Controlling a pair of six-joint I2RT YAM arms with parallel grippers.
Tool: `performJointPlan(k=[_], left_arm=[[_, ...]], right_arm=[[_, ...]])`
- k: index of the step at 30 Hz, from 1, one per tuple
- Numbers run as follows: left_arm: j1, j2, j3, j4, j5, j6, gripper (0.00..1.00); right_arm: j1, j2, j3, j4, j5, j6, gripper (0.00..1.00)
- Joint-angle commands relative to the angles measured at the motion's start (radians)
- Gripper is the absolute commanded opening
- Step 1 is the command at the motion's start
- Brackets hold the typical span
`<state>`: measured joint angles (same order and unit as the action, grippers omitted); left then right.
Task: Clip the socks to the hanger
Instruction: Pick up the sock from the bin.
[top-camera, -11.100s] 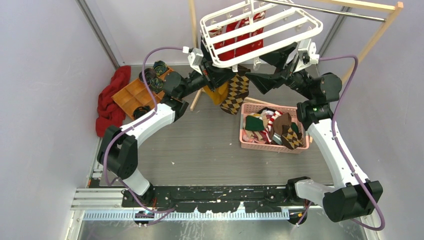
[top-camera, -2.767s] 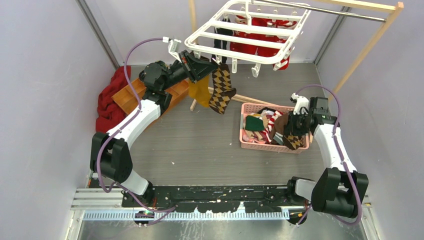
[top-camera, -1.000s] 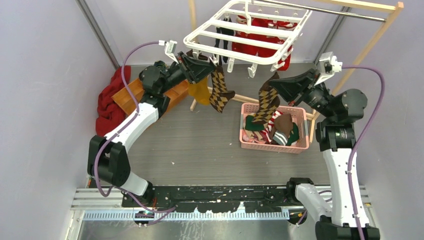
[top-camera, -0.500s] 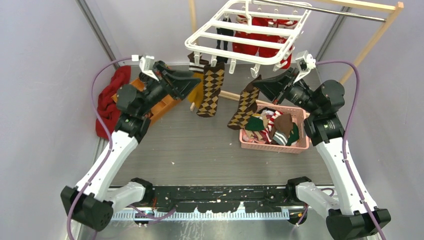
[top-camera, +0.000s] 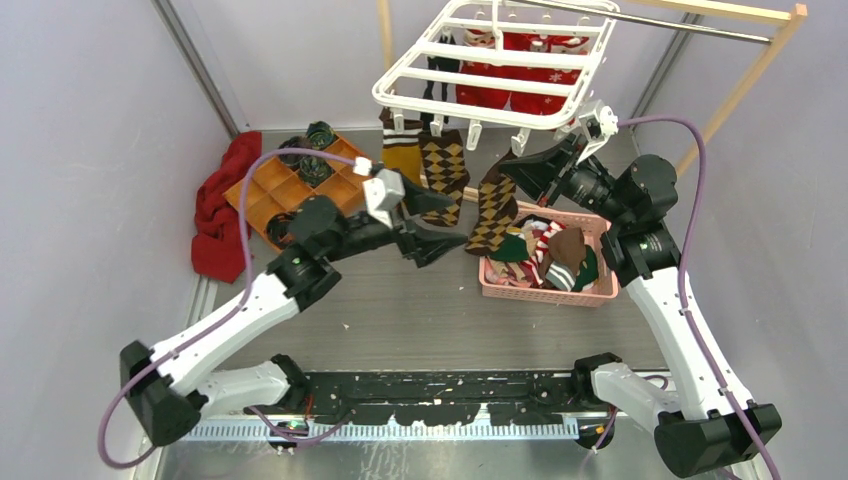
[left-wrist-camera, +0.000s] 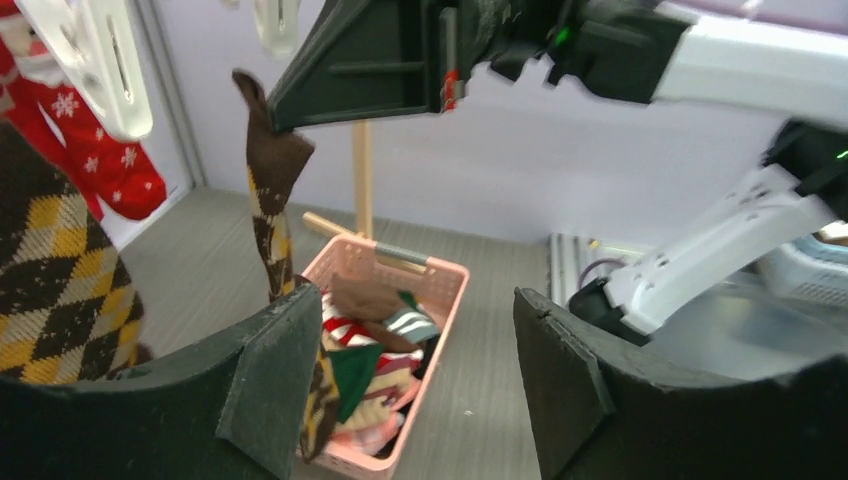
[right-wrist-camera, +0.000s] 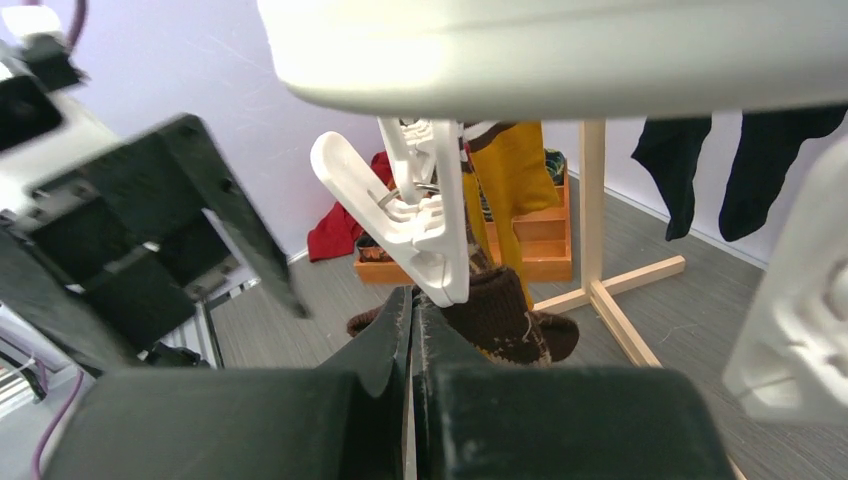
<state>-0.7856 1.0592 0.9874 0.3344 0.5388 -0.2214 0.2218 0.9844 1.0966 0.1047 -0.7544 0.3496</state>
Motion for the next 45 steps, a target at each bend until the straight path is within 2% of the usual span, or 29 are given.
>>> performJointPlan(k=[1, 7, 16, 24, 30, 34, 38, 41, 43, 45], left_arm=[[-0.015, 0.12, 0.037, 0.1, -0.164, 0.195, 0.72], [-0.014, 0.251, 0.105, 0.185, -0.213, 0.303, 0.75], [-0.012, 0.344, 0.153, 0.294, -0.234, 0.269, 0.73], [-0.013, 0.388, 0.176, 0.357, -0.14, 0.202, 0.6], [-0.012, 0.405, 0.191, 0.366, -0.14, 0.191, 0.49], [-0.012, 0.412, 0.208, 0.364, -0.129, 0.183, 0.46], [-0.012, 0.417, 0.217, 0.359, -0.118, 0.18, 0.31], [-0.006, 0.419, 0.219, 0.359, -0.103, 0.165, 0.03], [0.009, 0.421, 0.215, 0.369, -0.089, 0.139, 0.0], [0.032, 0.421, 0.198, 0.41, -0.074, 0.095, 0.0]], right_arm=[[0.007, -0.007, 0.015, 0.055, 0.015, -0.015, 0.01], [0.009, -0.013, 0.015, 0.05, 0.015, -0.014, 0.01], [0.01, -0.015, 0.002, 0.063, 0.014, 0.003, 0.01], [0.01, -0.012, -0.003, 0.077, 0.014, 0.013, 0.01], [0.012, -0.014, -0.004, 0.079, 0.013, 0.019, 0.01], [0.012, -0.016, -0.007, 0.078, 0.014, 0.02, 0.01], [0.013, -0.015, -0.009, 0.079, 0.017, 0.02, 0.01], [0.013, -0.018, -0.011, 0.078, 0.021, 0.019, 0.01], [0.012, -0.022, -0.013, 0.077, 0.03, 0.02, 0.04], [0.011, -0.034, -0.016, 0.08, 0.038, 0.019, 0.17]])
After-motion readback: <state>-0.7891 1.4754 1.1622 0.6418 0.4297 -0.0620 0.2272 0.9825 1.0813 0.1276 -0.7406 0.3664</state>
